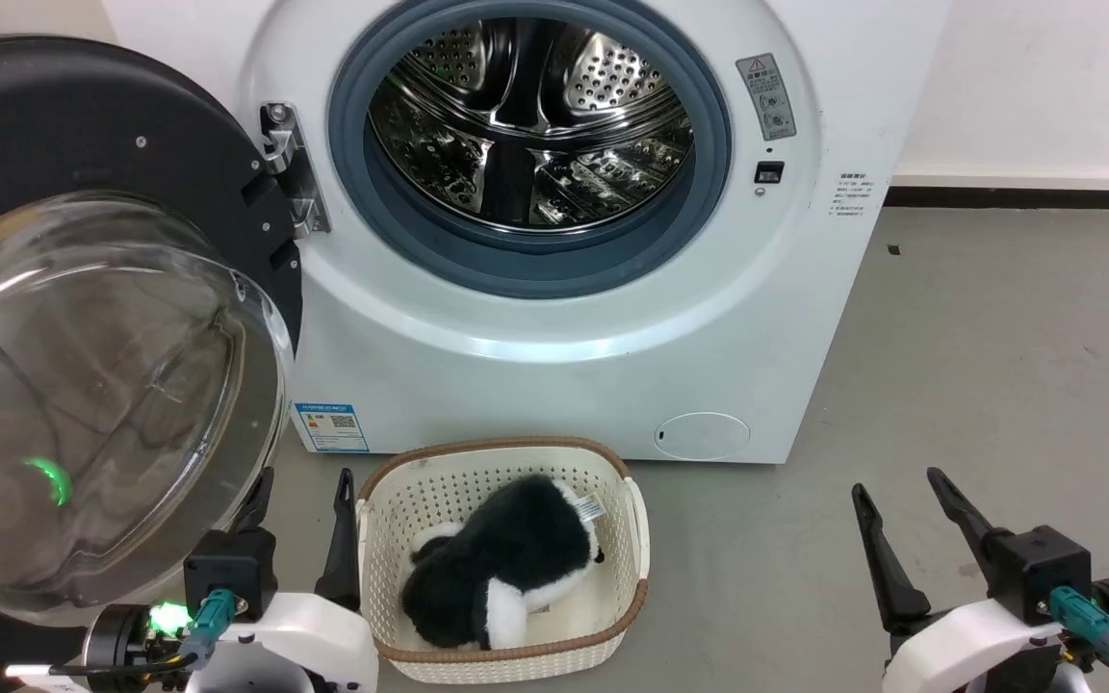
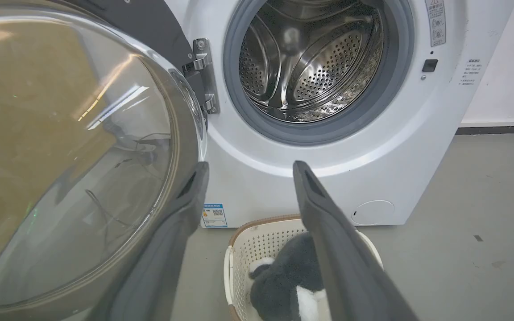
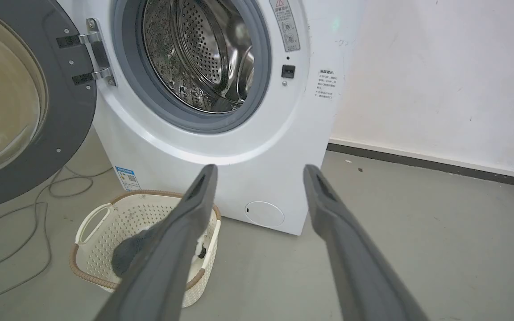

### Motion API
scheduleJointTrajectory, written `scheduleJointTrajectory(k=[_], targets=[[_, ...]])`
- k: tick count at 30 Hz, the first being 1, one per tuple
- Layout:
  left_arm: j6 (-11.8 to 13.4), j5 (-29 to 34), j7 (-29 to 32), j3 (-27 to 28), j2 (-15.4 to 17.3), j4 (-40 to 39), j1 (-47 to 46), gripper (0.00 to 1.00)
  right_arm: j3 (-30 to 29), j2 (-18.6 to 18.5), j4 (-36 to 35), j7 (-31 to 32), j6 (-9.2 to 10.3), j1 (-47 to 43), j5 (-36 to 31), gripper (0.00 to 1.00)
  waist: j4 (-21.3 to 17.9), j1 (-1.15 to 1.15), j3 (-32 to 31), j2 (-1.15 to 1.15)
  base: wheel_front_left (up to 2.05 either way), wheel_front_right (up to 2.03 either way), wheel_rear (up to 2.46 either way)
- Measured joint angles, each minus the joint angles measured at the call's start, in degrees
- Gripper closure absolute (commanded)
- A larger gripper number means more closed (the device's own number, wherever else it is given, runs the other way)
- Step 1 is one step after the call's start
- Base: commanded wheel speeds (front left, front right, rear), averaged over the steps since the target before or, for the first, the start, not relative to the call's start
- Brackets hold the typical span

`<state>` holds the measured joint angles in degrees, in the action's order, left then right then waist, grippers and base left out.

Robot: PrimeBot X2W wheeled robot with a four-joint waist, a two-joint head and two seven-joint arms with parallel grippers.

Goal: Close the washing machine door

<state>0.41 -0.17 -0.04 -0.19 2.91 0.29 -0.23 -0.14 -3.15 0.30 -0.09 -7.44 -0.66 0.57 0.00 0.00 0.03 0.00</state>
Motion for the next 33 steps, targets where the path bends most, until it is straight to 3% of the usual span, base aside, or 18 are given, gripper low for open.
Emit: scheduleJointTrajectory(k=[7,8,9,22,33], targets=[[1.2,0.0,-0.6,-0.5,0.0,0.0,0.0,0.0,-0.5,0.0,0.0,-0.6,0.0,0.0,1.1,0.0,0.0,0.0,0.1,0.0,0.0,0.0,0.0],[1.4,0.0,-0.9,-0.6,0.0,0.0,0.0,0.59,-0.6,0.0,0.0,-0.7,0.0,0.0,1.2,0.0,0.0,0.0,0.1,0.0,0.0,0.0,0.0],[1.5,0.0,-1.0,-0.6,0.0,0.0,0.0,1.0,-0.7,0.0,0.0,-0.9,0.0,0.0,1.3,0.0,0.0,0.0,0.1,0.0,0.0,0.0,0.0],[3.2,0.0,-2.6,-1.4,0.6,-1.3,-0.8,1.0,-1.9,0.0,-0.1,-2.4,0.0,0.0,3.6,0.0,1.0,0.0,0.4,0.0,0.0,0.0,0.0],[2.7,-3.1,-3.7,1.8,1.5,-6.3,-4.0,1.0,-3.2,0.0,-0.1,-3.7,0.0,0.0,5.5,0.0,3.3,0.0,0.7,0.0,0.0,0.0,0.0]])
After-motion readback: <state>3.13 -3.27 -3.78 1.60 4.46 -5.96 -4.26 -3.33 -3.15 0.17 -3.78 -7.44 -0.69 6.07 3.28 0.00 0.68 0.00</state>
